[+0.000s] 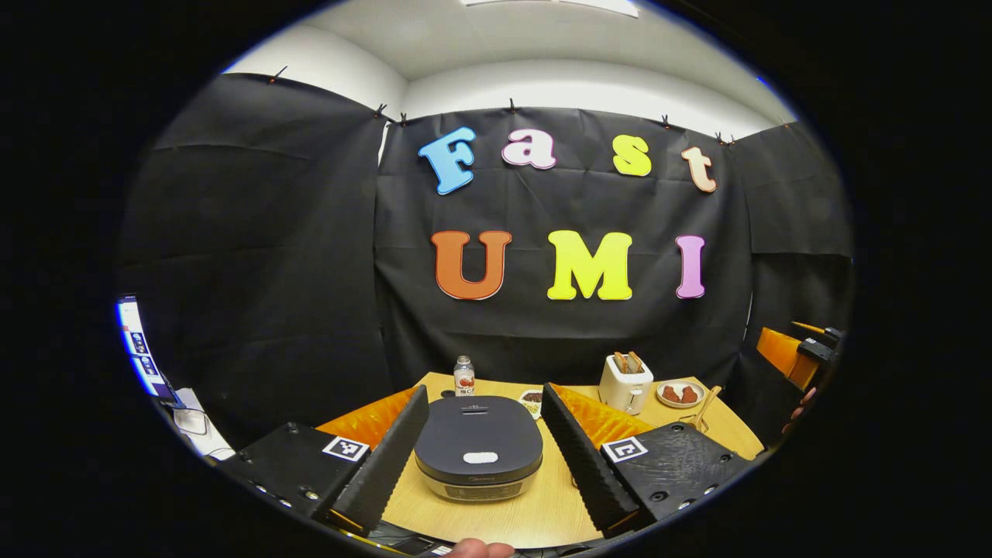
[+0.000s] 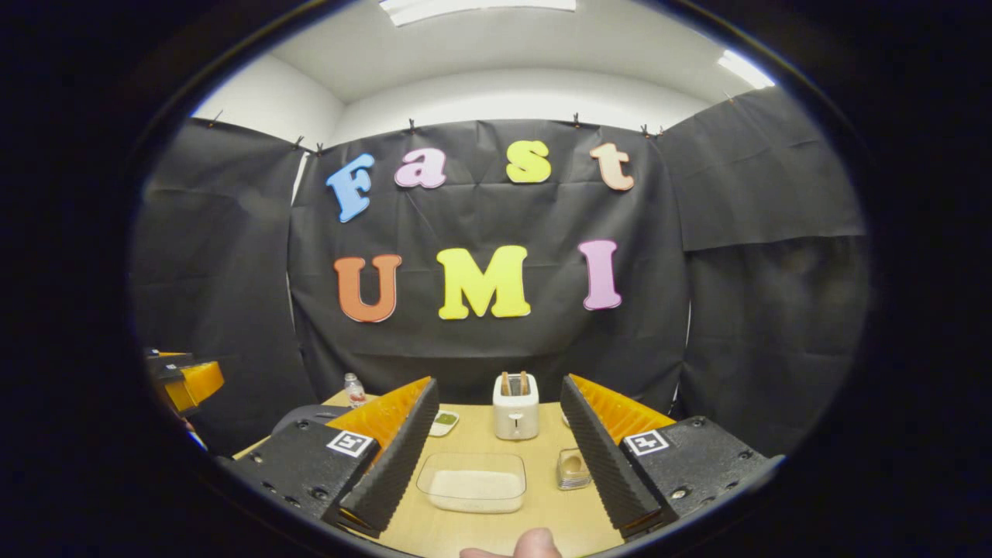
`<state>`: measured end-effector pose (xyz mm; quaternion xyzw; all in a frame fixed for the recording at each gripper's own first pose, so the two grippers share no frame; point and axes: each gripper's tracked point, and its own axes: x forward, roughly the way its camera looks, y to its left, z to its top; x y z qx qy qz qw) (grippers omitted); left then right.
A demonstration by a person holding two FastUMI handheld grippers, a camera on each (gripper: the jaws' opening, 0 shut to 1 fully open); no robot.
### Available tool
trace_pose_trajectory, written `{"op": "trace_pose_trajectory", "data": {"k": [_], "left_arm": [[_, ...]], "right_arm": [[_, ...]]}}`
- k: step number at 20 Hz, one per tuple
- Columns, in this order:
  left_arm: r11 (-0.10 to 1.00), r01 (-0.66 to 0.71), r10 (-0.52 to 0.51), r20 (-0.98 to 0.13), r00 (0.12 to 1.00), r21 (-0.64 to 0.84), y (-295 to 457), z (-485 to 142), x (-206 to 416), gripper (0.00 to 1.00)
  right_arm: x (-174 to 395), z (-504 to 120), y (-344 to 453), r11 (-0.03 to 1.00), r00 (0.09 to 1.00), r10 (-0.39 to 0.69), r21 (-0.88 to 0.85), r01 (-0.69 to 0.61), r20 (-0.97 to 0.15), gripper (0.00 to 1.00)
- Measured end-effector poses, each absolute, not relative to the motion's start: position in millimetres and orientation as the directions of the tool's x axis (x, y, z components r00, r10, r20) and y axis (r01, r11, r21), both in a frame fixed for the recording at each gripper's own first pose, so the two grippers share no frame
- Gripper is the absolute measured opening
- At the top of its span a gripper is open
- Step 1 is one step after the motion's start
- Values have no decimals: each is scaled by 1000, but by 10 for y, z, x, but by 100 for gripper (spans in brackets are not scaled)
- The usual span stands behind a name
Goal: Close the left gripper, press the button to open the rice cooker; take a wooden spoon from the chopstick holder with the right hand, scoop a spoonful of rice and pour it into the rice cooker, then put the wooden spoon back into the chopstick holder.
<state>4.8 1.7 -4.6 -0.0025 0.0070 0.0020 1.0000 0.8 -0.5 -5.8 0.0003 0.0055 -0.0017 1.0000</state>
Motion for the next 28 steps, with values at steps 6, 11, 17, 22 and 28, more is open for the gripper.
{"op": "trace_pose_trajectory", "data": {"k": [6,11,17,22,28], "left_arm": [[1000,-24,23,-31,999,-14,56,-93,122,94],[1000,-15,14,-102,995,-18,51,-267,231,94],[999,-35,27,-219,975,-31,114,-504,460,78],[998,-39,19,-344,939,-51,114,-723,745,24],[993,-37,-23,-490,871,-111,61,-1085,894,0]], "right_arm": [[56,-46,-25,1000,1000,0,-21,0,-8,100],[159,-115,-173,999,999,-15,-46,13,-33,100],[399,-227,-472,999,997,-18,-42,15,-70,100],[658,-231,-779,999,996,-41,-15,40,-75,100],[915,-318,-1071,997,992,-79,15,81,-95,100]]}}
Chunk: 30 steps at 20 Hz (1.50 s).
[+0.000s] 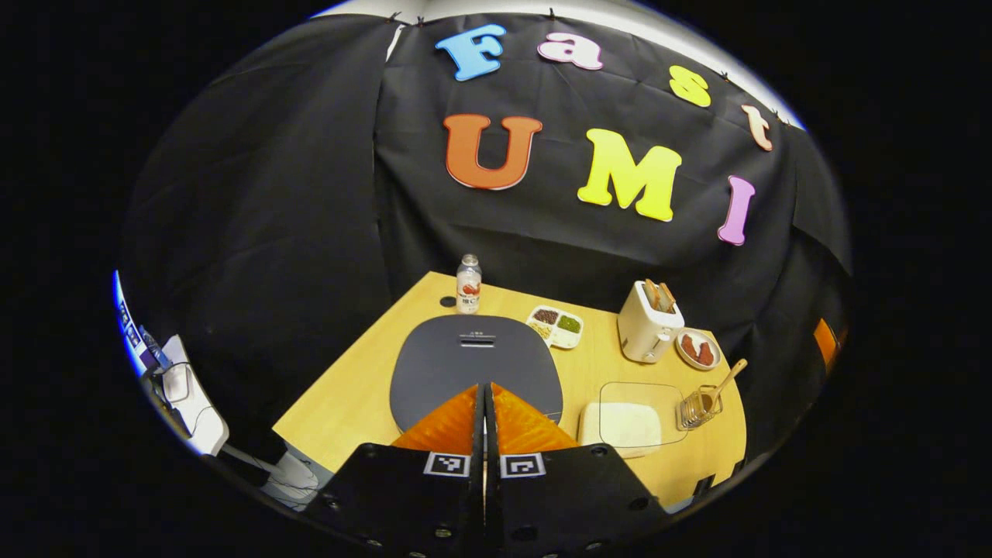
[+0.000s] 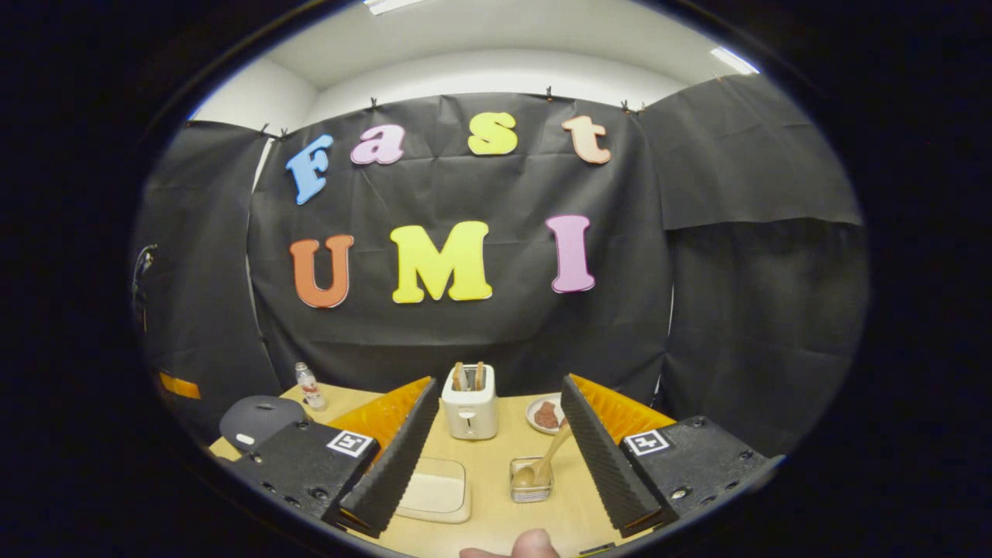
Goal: Close the left gripper, press the button to open the rice cooker; take a wooden spoon from the chopstick holder with the right hand, scoop a spoonful of rice and pour it into the rice cooker, then put the wooden spoon back into the chopstick holder.
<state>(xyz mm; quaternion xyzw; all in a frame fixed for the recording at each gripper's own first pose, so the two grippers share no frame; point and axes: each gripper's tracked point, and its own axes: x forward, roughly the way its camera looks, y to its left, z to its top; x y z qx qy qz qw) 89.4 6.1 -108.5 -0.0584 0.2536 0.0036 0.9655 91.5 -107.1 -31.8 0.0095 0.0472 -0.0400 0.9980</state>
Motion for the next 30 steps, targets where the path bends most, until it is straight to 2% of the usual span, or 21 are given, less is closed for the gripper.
{"op": "trace_pose_trajectory", "data": {"k": [4,7,8,9,16,19,24,27,30], "left_arm": [[993,7,-79,-599,797,-122,-22,-1508,1131,0],[983,-15,-116,-674,729,-184,-26,-1817,1211,0],[981,-28,-116,-691,714,-193,-16,-1906,1232,8],[979,-34,-119,-704,701,-200,-9,-1962,1253,0],[966,-69,-136,-718,682,-248,-3,-2174,1234,0],[985,-56,-88,-752,654,-165,-5,-2237,1223,0],[995,-31,-45,-721,691,-91,-13,-2081,1139,0],[995,-34,-31,-621,783,-94,21,-1670,1216,0],[992,-61,4,-470,883,-106,102,-1145,1413,0]], "right_arm": [[977,-481,-1185,995,986,-95,21,98,-136,100],[1003,-612,-1267,994,979,-105,15,110,-176,100],[1015,-649,-1303,993,976,-112,12,116,-186,100],[1025,-665,-1340,992,974,-120,11,124,-194,100],[1052,-698,-1332,991,968,-125,13,131,-216,100],[1035,-734,-1256,993,969,-110,11,115,-222,100],[988,-598,-1294,994,974,-107,-5,109,-201,100],[978,-538,-1421,992,976,-126,-10,127,-175,100],[941,-569,-1496,990,973,-135,2,138,-186,100]]}}
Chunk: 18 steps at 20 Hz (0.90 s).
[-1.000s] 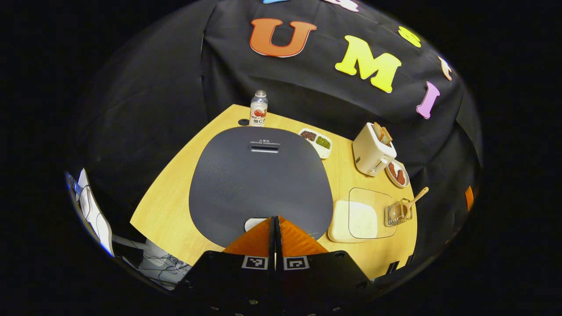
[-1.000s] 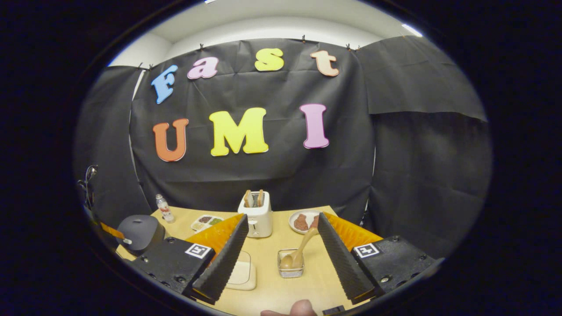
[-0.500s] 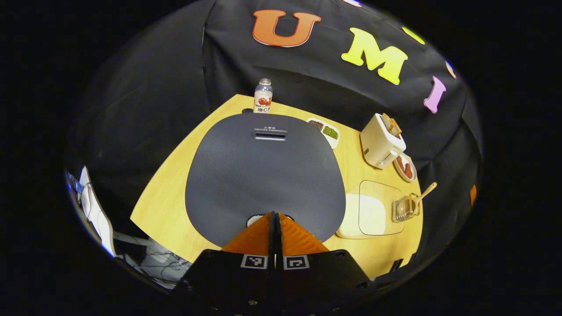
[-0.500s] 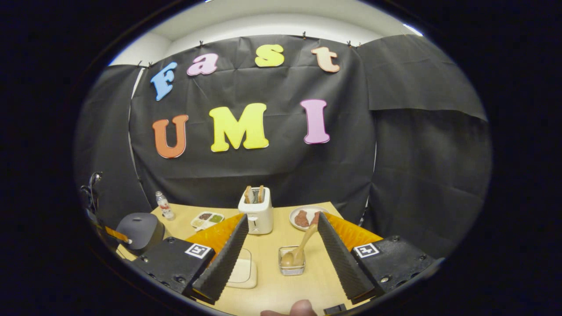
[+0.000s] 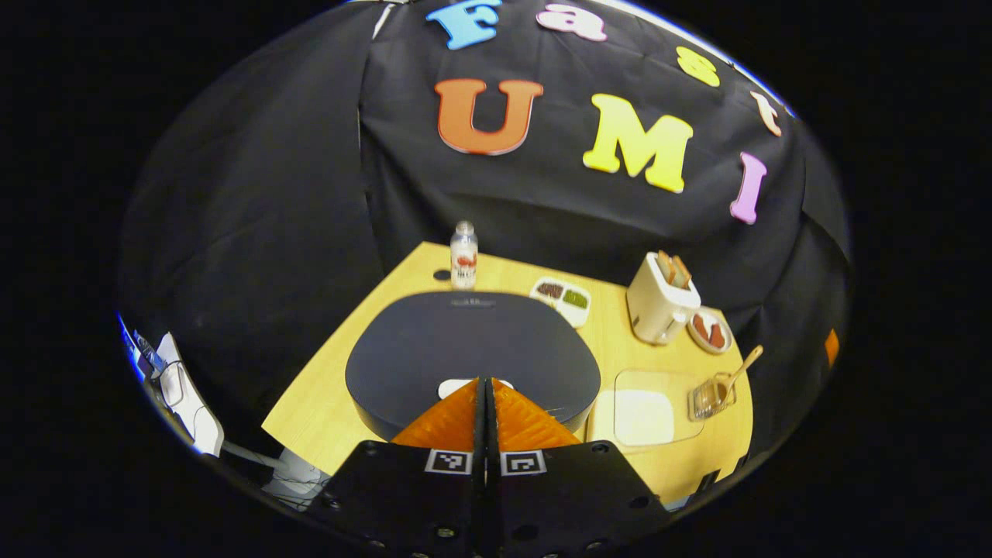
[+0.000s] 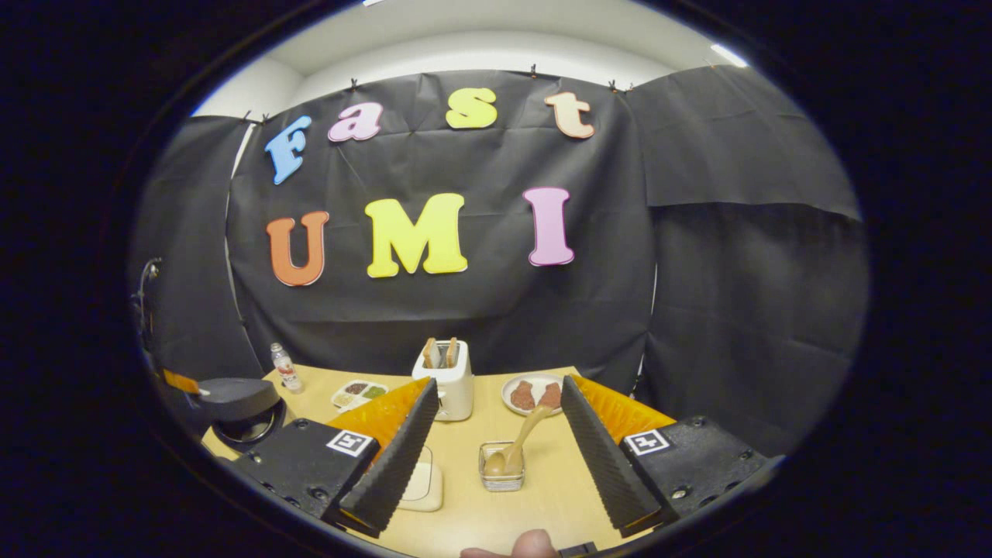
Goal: Close the left gripper, press the button to open the rice cooker; take a wooden spoon from the chopstick holder with the right hand, scoop a spoonful of rice and pour it into the rice cooker, then put the wooden spoon back into the chopstick holder.
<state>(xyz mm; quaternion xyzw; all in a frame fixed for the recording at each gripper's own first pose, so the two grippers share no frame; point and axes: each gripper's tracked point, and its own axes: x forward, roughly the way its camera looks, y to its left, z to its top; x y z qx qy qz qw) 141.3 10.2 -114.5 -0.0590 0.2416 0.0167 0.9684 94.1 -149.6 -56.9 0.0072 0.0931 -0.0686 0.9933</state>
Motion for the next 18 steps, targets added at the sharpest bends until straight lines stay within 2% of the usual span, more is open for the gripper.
{"op": "trace_pose_trajectory", "data": {"k": [4,9,10,11,15,18], "left_arm": [[997,-72,58,-278,959,-39,215,-543,1641,1],[995,-50,34,-180,983,-85,67,-177,1717,4],[996,-49,35,-166,985,-80,52,-131,1701,14],[996,-53,42,-155,987,-67,46,-94,1680,15],[996,-52,43,-117,992,-78,-154,49,1604,100],[997,-66,63,-74,995,-43,-227,139,1604,97]], "right_arm": [[929,-556,-1591,990,974,-141,2,144,-178,100],[976,-580,-1649,991,976,-130,8,134,-175,100],[990,-589,-1658,991,976,-126,10,130,-175,100],[1009,-625,-1668,992,977,-121,12,125,-178,100],[1129,-935,-1793,993,966,-106,18,113,-234,100],[1315,-1193,-1907,994,957,-92,31,104,-277,100]]}}
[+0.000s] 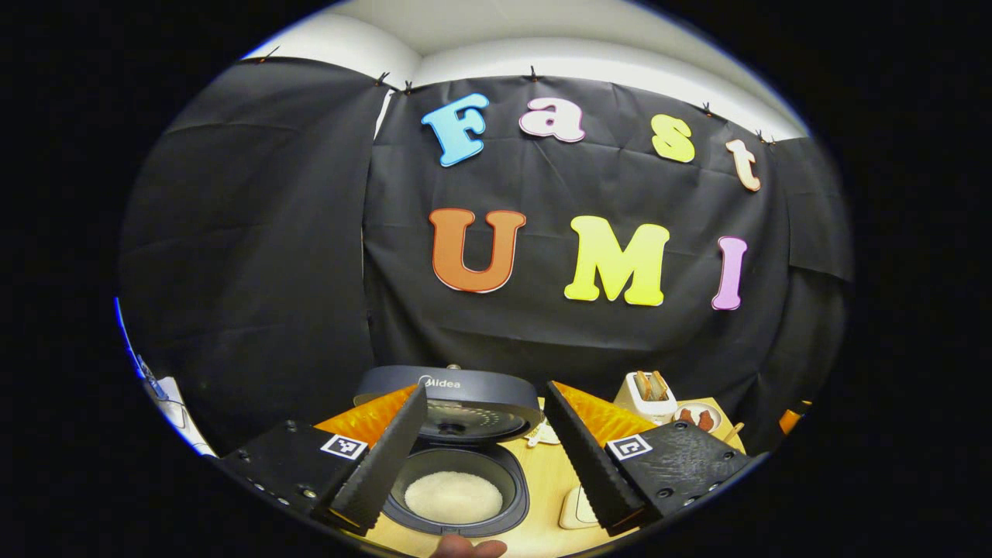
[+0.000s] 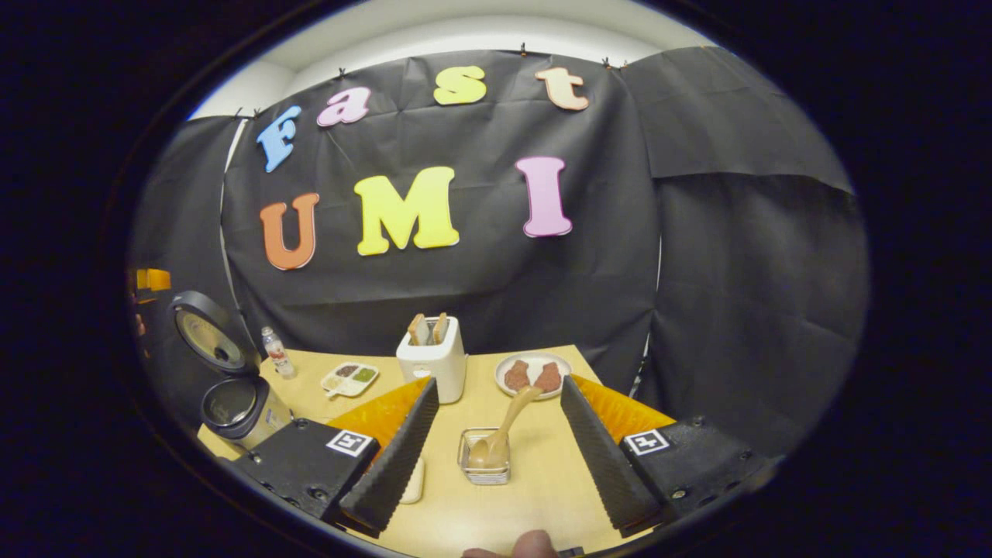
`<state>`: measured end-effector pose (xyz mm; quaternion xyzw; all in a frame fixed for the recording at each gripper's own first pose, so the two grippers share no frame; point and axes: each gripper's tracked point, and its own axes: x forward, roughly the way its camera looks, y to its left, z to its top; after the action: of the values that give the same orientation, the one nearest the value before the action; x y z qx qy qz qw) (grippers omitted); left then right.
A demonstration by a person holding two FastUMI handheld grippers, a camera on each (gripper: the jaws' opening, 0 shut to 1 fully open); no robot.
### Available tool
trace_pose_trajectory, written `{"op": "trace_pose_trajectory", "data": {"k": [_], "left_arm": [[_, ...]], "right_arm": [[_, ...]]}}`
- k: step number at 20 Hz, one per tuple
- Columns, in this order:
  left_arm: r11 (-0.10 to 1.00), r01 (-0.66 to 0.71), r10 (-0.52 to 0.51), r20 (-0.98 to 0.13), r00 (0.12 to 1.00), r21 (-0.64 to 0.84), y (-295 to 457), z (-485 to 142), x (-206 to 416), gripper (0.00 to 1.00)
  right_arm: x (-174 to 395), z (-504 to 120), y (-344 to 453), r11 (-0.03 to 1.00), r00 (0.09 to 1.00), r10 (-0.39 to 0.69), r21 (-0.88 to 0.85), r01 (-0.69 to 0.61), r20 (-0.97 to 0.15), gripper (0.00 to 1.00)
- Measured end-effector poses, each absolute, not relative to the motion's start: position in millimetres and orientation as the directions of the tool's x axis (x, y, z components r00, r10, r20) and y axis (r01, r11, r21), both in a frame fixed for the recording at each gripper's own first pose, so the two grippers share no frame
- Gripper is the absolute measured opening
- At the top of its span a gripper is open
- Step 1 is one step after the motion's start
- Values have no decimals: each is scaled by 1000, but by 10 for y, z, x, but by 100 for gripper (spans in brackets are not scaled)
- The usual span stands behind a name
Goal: Close the left gripper, press the button to open the rice cooker; take a wooden spoon from the chopstick holder with the right hand, scoop a spoonful of rice and pour it into the rice cooker, then put the wooden spoon back into the chopstick holder.
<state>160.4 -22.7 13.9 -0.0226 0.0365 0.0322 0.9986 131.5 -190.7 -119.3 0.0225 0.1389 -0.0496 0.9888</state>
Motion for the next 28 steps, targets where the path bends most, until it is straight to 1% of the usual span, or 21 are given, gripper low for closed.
{"op": "trace_pose_trajectory", "data": {"k": [3,6,7,8,10,12,13,14,15,16,17,18,19,20,21,22,23,24,26,28], "left_arm": [[997,-75,73,-55,996,-30,-385,178,1657,96],[995,-91,89,-40,995,-36,-519,241,1688,96],[995,-93,92,-39,995,-40,-573,244,1705,87],[994,-97,95,-45,994,-40,-623,223,1730,96],[994,-105,102,-67,993,-43,-730,171,1814,96],[990,-129,123,-98,988,-62,-833,105,1849,96],[988,-141,134,-98,986,-68,-869,105,1856,96],[987,-147,140,-98,985,-68,-922,112,1864,96],[986,-156,149,-98,984,-67,-958,112,1856,96],[985,-157,150,-101,984,-66,-991,98,1856,96],[985,-158,151,-109,983,-63,-1021,73,1851,96],[985,-163,155,-120,981,-56,-1022,57,1846,98],[985,-167,160,-129,979,-50,-1010,35,1830,100],[985,-168,161,-133,978,-47,-1000,34,1808,96],[984,-170,163,-135,977,-46,-991,41,1790,96],[984,-174,167,-137,976,-42,-966,30,1767,96],[984,-174,167,-134,977,-41,-938,39,1740,96],[984,-173,166,-132,977,-39,-915,43,1710,96],[985,-167,162,-120,979,-31,-853,60,1667,96],[988,-153,150,-105,983,-24,-777,82,1601,96]], "right_arm": [[1589,-1474,-2008,995,944,-71,42,89,-323,100],[1926,-1881,-2091,993,914,-39,86,80,-404,100],[2029,-2019,-2101,992,902,-18,105,70,-431,100],[2129,-2156,-2132,991,891,-2,121,64,-453,100],[2323,-2419,-2198,988,863,22,145,59,-505,100],[2461,-2636,-2156,982,832,72,184,37,-551,100],[2523,-2726,-2128,979,819,100,204,22,-565,98],[2551,-2817,-2126,974,804,124,225,12,-581,92],[2602,-2898,-2092,969,793,146,247,6,-591,95],[2656,-2967,-2060,963,784,165,269,3,-598,92],[2705,-3015,-2045,956,775,179,292,7,-606,78],[2730,-3057,-2033,952,771,185,307,14,-609,80],[2758,-3083,-2047,950,769,186,312,19,-612,71],[2781,-3090,-2056,950,768,185,310,19,-613,58],[2793,-3073,-2068,952,771,182,306,17,-611,47],[2799,-3020,-2078,954,779,173,300,20,-603,41],[2783,-2984,-2073,956,782,164,293,25,-601,31],[2727,-2916,-2033,953,782,172,301,22,-600,25],[2645,-2882,-1960,952,773,176,305,24,-610,21],[2599,-2715,-1922,953,791,155,301,38,-592,18]]}}
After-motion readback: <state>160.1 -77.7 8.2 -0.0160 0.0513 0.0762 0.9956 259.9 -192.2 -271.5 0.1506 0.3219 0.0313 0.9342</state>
